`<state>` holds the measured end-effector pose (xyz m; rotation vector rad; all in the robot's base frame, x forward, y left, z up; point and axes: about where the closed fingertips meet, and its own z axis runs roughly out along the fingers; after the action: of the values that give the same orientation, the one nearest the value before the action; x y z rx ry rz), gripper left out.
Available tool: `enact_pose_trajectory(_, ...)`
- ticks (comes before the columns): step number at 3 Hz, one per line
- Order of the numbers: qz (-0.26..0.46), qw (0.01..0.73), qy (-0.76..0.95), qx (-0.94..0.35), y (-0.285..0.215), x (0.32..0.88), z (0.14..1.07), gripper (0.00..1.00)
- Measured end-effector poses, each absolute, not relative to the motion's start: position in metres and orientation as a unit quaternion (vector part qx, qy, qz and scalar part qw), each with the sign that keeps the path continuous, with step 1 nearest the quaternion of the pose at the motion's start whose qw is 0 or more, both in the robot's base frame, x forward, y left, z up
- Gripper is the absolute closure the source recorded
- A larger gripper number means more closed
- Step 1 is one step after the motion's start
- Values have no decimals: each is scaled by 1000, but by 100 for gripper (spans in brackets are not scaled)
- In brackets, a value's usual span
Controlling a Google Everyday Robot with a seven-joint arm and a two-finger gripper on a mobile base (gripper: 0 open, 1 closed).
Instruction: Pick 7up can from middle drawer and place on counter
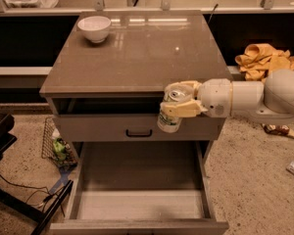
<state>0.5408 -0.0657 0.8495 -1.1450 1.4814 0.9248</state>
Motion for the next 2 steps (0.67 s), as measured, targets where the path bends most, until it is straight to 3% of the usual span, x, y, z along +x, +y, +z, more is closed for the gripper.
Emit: enact_pose_trajectory(2, 352, 509, 624, -478, -69, 556, 887, 100)
